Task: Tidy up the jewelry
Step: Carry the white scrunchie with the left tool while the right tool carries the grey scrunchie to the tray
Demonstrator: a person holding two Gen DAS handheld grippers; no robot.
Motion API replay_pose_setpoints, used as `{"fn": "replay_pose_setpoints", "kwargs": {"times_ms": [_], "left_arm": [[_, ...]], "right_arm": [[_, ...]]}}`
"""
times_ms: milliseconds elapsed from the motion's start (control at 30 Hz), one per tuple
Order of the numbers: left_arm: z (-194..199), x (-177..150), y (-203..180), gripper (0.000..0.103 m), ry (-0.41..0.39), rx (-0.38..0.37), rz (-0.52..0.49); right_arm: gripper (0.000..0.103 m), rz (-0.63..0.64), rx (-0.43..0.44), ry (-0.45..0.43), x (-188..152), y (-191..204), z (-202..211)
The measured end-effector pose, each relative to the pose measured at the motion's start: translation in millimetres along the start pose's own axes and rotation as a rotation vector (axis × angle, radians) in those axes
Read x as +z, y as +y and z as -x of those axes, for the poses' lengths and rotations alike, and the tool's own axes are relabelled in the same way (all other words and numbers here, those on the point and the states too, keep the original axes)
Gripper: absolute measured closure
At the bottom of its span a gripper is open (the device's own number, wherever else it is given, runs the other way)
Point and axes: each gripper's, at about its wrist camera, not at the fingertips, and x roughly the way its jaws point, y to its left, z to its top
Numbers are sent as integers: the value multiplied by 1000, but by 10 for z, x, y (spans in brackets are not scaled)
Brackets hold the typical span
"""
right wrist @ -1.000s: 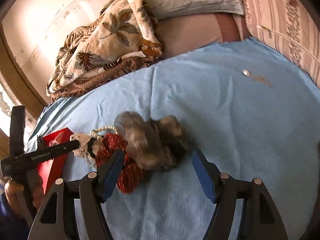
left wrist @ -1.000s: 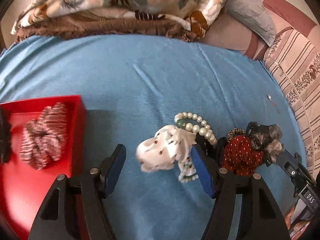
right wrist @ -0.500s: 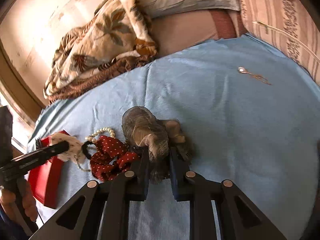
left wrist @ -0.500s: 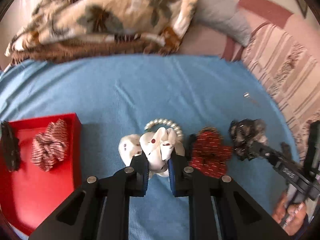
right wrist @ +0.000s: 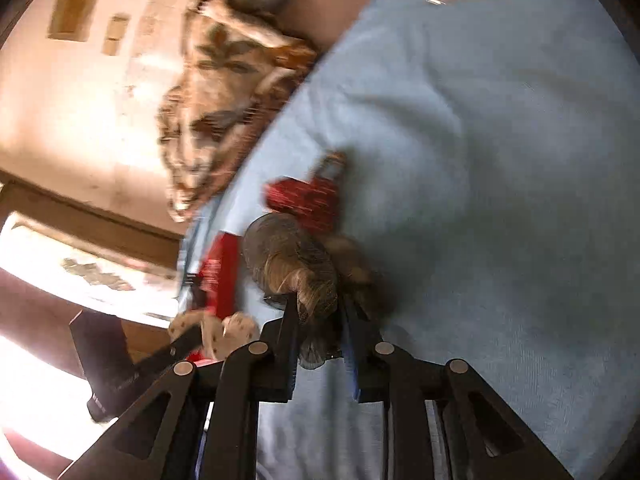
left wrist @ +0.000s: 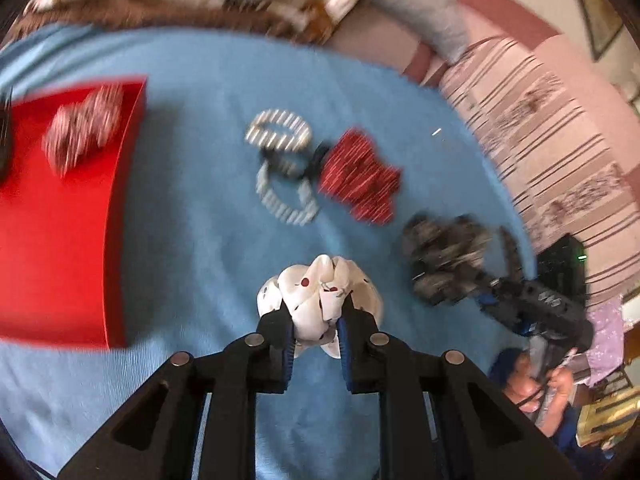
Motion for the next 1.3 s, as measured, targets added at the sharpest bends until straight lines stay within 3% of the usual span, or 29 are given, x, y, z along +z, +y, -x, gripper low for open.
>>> {"fn": "replay_pose_setpoints", "kwargs": {"times_ms": [67, 233, 600, 667, 700, 733, 933, 1033, 1167, 1300], "left_arm": [[-90, -72, 31, 83, 13, 63, -7], [-113, -89, 41, 65, -10, 85, -14], [-280, -81, -121, 63, 14, 73, -43], [-261, -104, -166, 65, 8, 72, -61], [-226, -119, -203, 70, -2, 72, -75], [-192, -136, -230, 80, -9, 72, -85], [206, -165, -263, 81, -116, 93, -97], [465, -168, -188, 81, -186, 137, -101], [783, -189, 114, 81, -266, 256, -75], [976, -172, 643, 81, -303, 380, 31]], "right_arm": [[59, -1, -73, -36, -31, -47, 8], [43, 103, -171, -107, -7, 74, 58], [43, 163, -193, -118, 7, 110, 6], [50, 190, -192, -115, 14, 171, -2], [69, 202, -188, -112, 10, 205, -5], [81, 224, -190, -103, 15, 261, -14], [86, 278, -193, -119, -30, 543, 51], [86, 305, -183, -117, -86, 698, 91], [86, 371, -170, -101, -186, 1000, 71], [86, 433, -149, -66, -282, 1329, -70]]}}
